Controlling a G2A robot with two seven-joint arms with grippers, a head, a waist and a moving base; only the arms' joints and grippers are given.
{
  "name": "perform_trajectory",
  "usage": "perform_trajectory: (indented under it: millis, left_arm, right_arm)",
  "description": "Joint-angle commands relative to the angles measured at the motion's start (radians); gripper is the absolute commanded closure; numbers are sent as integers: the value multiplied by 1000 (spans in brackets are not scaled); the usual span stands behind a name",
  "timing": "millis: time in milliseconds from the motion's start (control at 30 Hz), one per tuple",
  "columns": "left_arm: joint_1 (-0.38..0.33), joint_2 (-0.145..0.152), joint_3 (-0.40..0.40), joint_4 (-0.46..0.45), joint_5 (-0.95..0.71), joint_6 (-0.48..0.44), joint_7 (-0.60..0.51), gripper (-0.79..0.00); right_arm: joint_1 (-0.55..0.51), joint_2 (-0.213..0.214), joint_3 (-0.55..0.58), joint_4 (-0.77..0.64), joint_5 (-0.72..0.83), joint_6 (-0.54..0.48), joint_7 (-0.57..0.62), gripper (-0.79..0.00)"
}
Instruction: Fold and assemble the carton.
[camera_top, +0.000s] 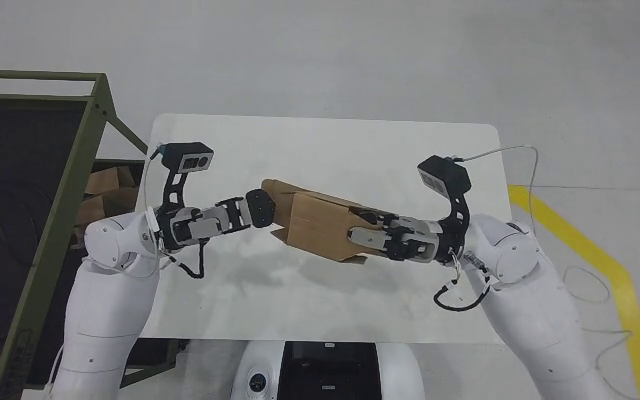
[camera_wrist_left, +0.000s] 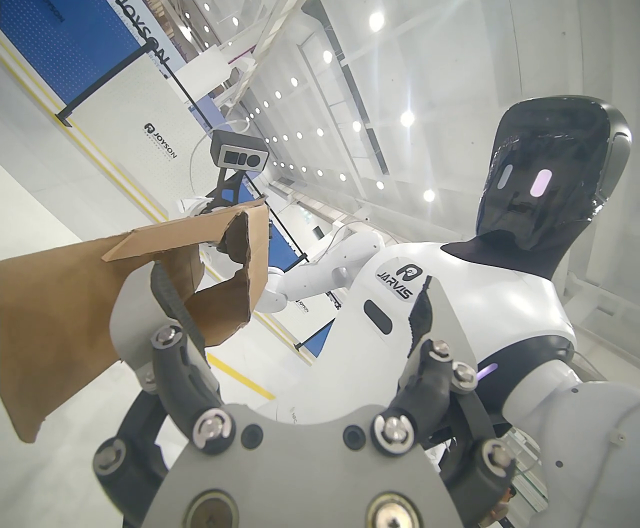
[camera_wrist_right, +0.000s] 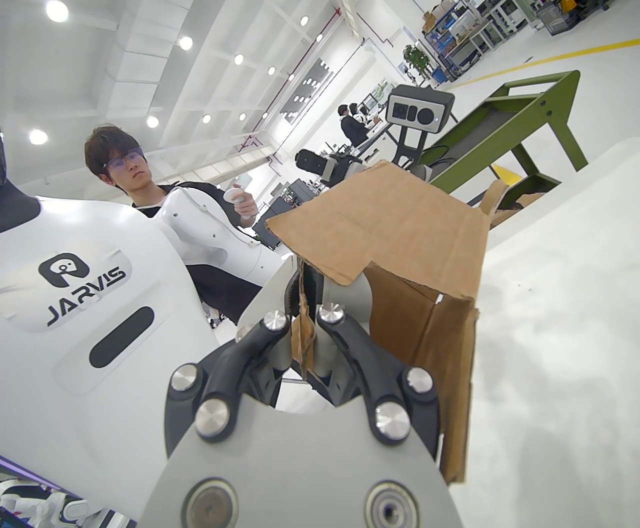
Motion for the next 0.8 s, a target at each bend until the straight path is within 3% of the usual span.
perform_trajectory:
  millis: [0, 167, 767]
  left_arm:
    - [-2, 0, 8, 0, 2, -4, 4, -785]
    - [-1, -2, 28, 2, -5, -33, 33, -785]
    - [-14, 8, 77, -9, 7, 30, -30, -785]
  right_arm:
    - [2, 0, -1, 1, 1, 0, 0, 0]
    - [7, 2, -5, 1, 3, 1, 2, 0]
    - [13, 4, -18, 2, -3, 2, -18, 0]
